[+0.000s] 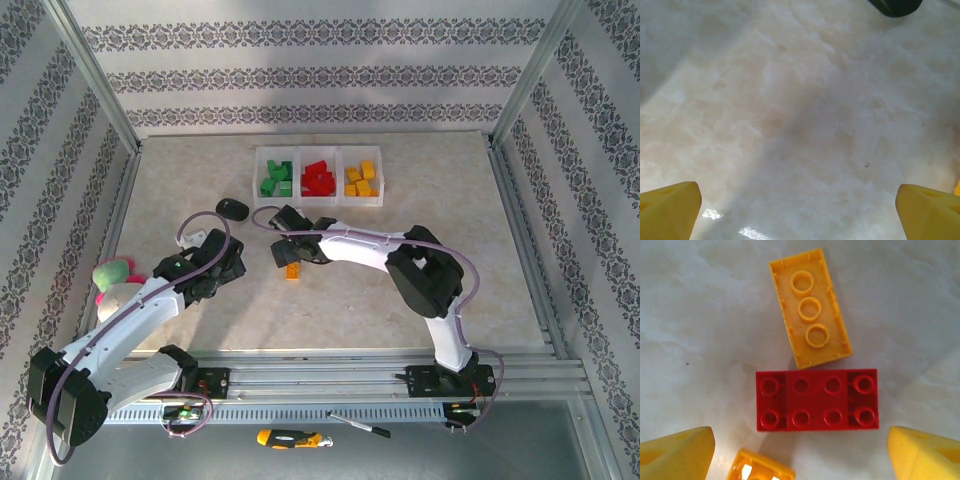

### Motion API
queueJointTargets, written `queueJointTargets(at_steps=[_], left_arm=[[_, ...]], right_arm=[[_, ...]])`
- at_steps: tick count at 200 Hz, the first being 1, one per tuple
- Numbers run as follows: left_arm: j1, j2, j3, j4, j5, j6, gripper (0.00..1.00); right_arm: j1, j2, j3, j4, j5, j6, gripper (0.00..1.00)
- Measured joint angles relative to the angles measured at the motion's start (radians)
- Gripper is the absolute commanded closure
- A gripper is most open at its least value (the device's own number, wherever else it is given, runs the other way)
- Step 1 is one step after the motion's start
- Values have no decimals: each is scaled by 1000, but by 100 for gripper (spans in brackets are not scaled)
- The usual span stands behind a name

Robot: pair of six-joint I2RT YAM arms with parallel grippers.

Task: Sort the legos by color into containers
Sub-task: Pick up the lego from the center of the table.

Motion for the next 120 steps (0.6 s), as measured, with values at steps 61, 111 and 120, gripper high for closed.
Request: queueJointTargets(at_steps=[61,111,120], left_arm=[[0,2,-1,-3,0,-14,1],[0,8,-1,-2,8,-14,1],[0,13,-1,-2,10,-14,1]], right_arm=[[-19,88,84,-22,-2,-4,16],[-27,111,108,-30,-19,-15,18],[-32,113,111,-30,-26,-18,19]])
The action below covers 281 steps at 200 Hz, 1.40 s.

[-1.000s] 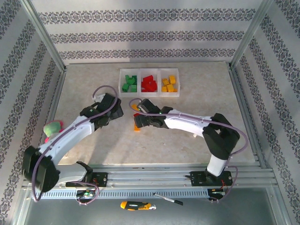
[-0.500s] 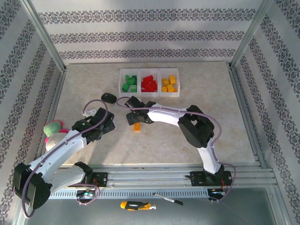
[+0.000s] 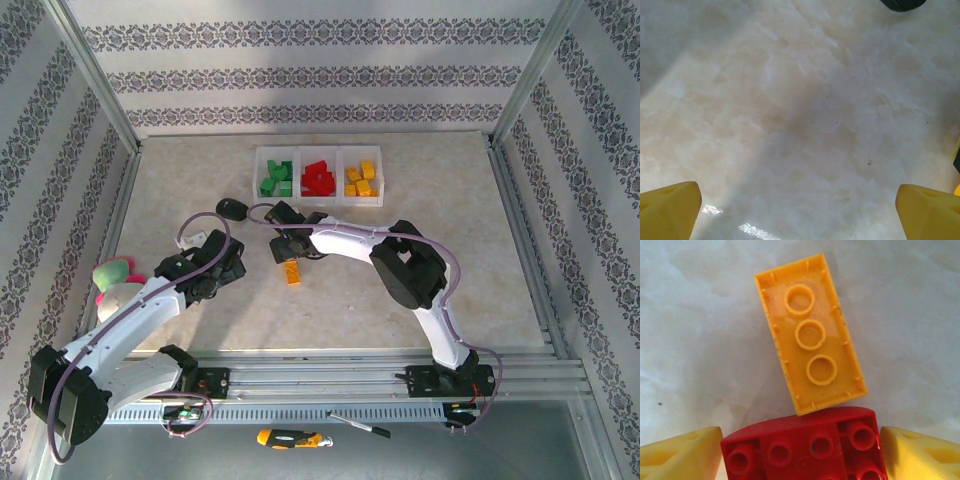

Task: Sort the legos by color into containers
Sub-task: Pick up the lego from the center of the table, then place the lego in the container.

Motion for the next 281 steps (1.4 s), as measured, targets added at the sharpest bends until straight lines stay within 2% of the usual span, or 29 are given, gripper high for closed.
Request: queueJointTargets(at_steps=[74,131,177,202,227,281], left_arm=[[0,7,0,1,9,0,1],[0,8,0,21,36,0,1],[-1,28,-24,78,88,0,1],[-4,49,-39,100,113,-4,1],[-22,72,-40,124,125,-10,1],[-77,126,-40,148,145,-42,1]], right_arm=[[-8,4,9,-11,-27,-15,41],[-8,-35,5,-30,-19,-15,48],[-18,-188,-14,-23,27,-16,49],[-50,-217,1,-5,44,-28,48],[-113,-179,60,-2,68,-47,49],[-237,17,290,1,90,-96,48]])
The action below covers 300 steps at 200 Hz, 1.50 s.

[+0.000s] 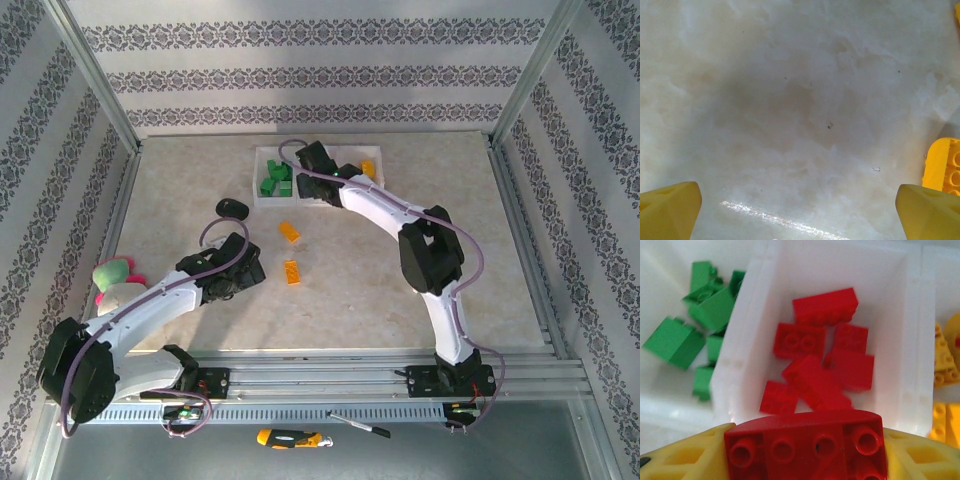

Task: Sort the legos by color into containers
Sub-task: Place the lego in the container, then pick up the lego from the center of the table.

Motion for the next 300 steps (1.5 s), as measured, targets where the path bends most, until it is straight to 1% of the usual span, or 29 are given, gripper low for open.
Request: queueJointTargets(at_steps=[9,21,43,56,81,99,147,167,189,216,244,269,300], left_arm=[[-6,6,0,5,0,-5,1],[-12,15,0,10,2,-12,1],[-27,39,1,12,2,-19,1],[-39,55,6,13,2,-19,1],[-54,72,24,14,2,-23,1],[-57,75,32,15,2,-23,1],[-58,76,52,10,-15,-21,1],[-54,72,69,0,-43,-16,1],[-29,51,71,-16,-58,-13,1],[36,20,69,-24,-57,-4,1],[105,-12,55,-29,-50,16,1],[149,-45,44,-40,-47,33,1],[160,-64,41,-47,-46,46,1]], right_arm=[[-14,34,40,-2,0,-10,48],[-29,80,100,-8,-1,-21,45],[-47,148,206,-29,-6,-41,29],[-53,170,254,-48,-9,-60,23],[-55,157,267,-57,-12,-89,19],[-51,92,184,-40,-24,-89,18],[-27,-237,-235,34,-58,-68,17],[19,-359,-385,61,-57,-45,17],[109,-444,-513,73,-55,-8,17],[226,-467,-600,67,-57,49,16],[321,-460,-623,35,-64,101,16],[357,-423,-615,13,-68,136,18],[361,-319,-571,-29,-91,161,21]])
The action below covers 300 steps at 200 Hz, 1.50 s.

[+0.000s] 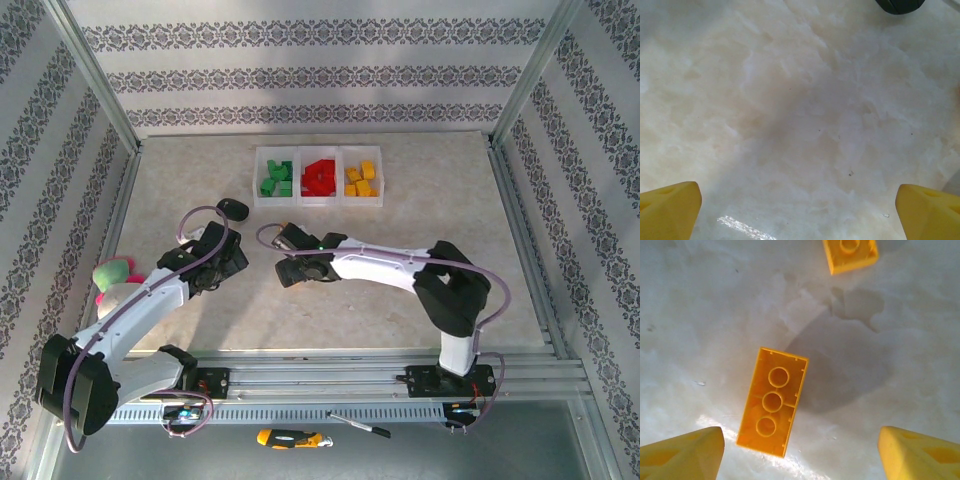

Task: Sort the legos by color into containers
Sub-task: Pick up the lego from the center of the table, then place the lego in the container.

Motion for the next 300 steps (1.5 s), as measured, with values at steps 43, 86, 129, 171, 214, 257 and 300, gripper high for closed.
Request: queueJointTargets(at_steps=[43,86,129,171,214,257,300], left_arm=[[2,-8,-21,0,11,2,1],[2,-11,-35,0,18,1,1],[2,-12,-36,0,22,2,1],[2,-12,-38,5,53,8,1],[-27,-2,-42,51,97,8,1],[-140,20,-42,159,120,13,1],[-223,38,-64,365,175,74,1]], right_arm=[[2,91,72,-31,-31,14,28],[2,163,142,-55,-54,17,43],[2,192,161,-88,-56,20,65],[-3,158,140,-94,-37,21,73],[-61,-3,46,-91,19,23,73],[-225,-122,2,-61,69,10,74],[-405,-82,72,-27,75,-55,74]])
